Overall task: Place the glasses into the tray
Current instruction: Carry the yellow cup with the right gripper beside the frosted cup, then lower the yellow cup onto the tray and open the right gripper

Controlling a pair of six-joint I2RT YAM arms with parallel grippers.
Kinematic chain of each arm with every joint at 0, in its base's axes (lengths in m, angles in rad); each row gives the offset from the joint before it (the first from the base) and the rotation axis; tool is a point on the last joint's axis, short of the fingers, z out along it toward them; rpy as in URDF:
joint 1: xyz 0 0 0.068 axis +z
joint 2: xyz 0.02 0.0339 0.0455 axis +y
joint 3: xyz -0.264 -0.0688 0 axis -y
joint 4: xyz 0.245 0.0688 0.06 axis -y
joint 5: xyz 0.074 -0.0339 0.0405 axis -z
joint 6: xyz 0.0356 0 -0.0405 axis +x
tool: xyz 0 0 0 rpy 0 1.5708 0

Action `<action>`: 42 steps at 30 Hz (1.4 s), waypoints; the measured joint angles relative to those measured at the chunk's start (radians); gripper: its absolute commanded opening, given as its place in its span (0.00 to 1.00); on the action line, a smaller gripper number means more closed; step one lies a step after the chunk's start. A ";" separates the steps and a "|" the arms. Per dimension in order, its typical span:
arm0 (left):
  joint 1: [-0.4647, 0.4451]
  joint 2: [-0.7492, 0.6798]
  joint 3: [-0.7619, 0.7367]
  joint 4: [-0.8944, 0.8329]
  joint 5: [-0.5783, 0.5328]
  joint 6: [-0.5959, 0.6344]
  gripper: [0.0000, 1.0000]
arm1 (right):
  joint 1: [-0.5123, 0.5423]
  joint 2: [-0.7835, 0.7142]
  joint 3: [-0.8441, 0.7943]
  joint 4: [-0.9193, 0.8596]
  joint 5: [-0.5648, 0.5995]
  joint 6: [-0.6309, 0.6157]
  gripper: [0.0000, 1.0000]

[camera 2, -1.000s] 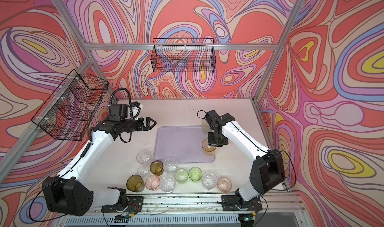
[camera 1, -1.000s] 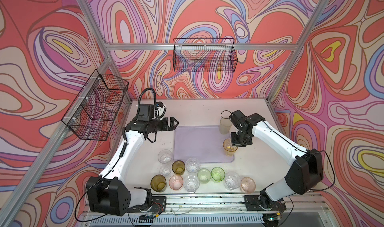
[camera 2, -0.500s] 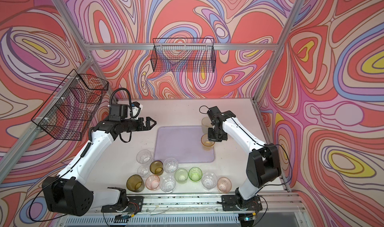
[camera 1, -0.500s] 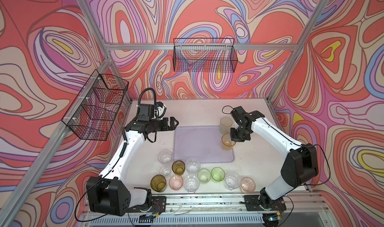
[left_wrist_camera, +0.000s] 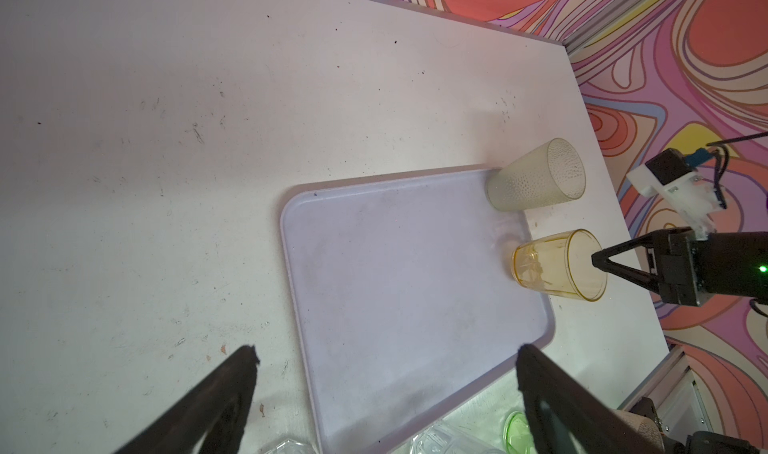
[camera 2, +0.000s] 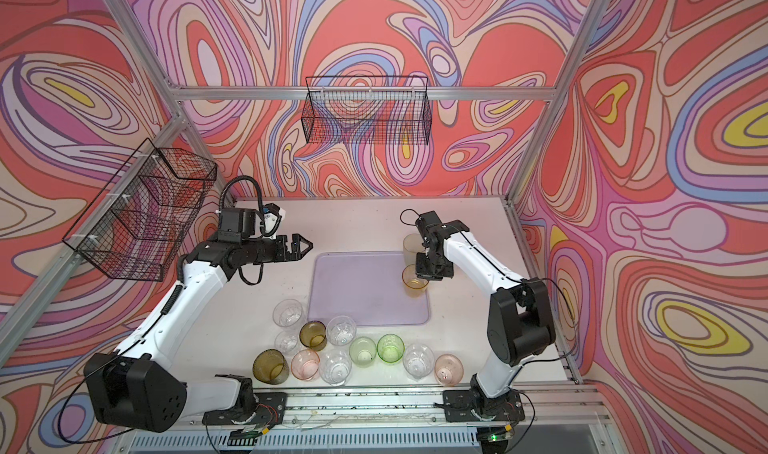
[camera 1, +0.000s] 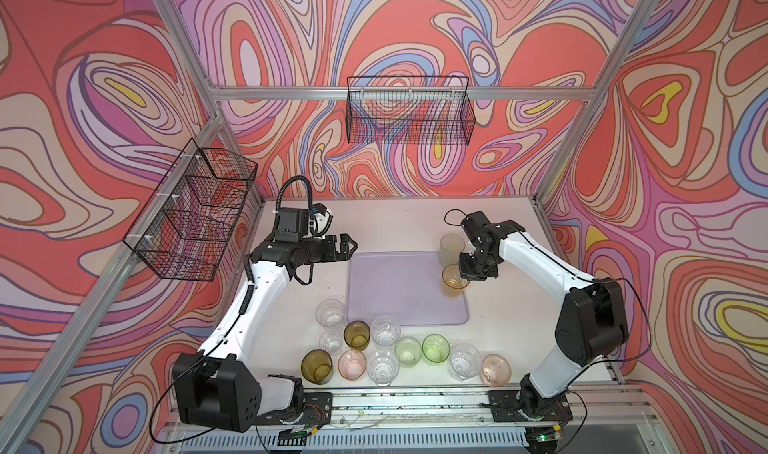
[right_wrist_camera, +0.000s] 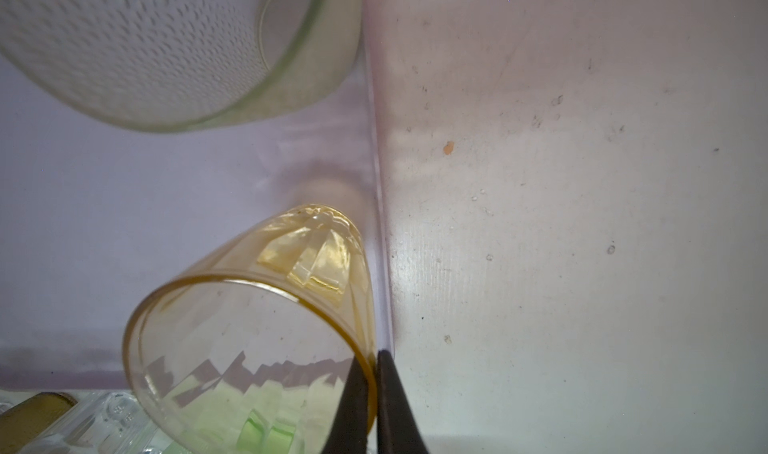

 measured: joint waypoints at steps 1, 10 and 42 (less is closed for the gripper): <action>0.000 0.000 0.000 0.000 0.000 0.000 1.00 | -0.003 0.008 0.003 0.001 0.000 -0.001 0.00; 0.000 0.000 0.000 0.000 0.000 0.000 1.00 | -0.019 0.047 0.015 0.016 0.000 -0.016 0.00; 0.000 0.000 0.000 0.000 0.003 0.000 1.00 | -0.045 0.099 0.065 0.046 -0.004 -0.031 0.16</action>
